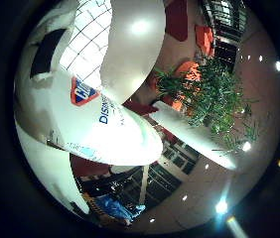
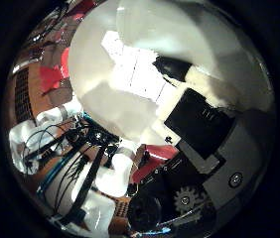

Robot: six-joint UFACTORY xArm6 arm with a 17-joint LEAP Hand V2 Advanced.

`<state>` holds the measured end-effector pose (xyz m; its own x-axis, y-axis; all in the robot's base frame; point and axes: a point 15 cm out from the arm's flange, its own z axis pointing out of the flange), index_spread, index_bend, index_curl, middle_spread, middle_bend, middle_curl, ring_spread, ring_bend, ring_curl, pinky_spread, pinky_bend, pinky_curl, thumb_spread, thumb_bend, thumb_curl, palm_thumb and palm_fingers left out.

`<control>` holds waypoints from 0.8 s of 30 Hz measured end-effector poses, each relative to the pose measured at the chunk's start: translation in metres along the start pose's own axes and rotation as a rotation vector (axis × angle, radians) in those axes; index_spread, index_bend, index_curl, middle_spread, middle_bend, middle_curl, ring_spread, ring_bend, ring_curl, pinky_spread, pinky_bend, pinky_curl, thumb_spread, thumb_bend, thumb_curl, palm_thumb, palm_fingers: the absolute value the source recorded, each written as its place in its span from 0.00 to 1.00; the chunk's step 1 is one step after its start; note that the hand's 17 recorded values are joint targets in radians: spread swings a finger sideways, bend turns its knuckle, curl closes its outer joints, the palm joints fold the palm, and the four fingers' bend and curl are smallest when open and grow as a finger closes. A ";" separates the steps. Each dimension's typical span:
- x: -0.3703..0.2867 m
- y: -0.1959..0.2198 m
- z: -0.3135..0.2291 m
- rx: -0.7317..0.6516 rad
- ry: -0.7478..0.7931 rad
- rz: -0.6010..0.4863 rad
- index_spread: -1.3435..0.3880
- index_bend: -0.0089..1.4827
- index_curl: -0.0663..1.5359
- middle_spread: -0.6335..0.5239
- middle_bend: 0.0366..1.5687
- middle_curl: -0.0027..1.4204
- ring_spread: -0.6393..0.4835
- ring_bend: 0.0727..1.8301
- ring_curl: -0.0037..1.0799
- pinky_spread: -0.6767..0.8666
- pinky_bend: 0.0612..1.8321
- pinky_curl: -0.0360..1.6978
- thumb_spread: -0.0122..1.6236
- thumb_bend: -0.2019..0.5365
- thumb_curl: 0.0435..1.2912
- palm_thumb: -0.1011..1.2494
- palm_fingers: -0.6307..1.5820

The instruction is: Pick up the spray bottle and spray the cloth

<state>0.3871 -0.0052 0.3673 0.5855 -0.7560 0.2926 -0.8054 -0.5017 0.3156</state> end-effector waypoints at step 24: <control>-0.027 -0.020 -0.013 0.071 -0.036 0.004 0.66 0.80 0.50 0.46 0.88 0.46 0.43 0.81 0.56 0.29 0.54 0.78 0.60 0.25 0.60 0.80 0.82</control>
<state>0.3889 0.0309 0.3652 0.5800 -0.7717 0.2609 -0.8128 -0.5264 0.2497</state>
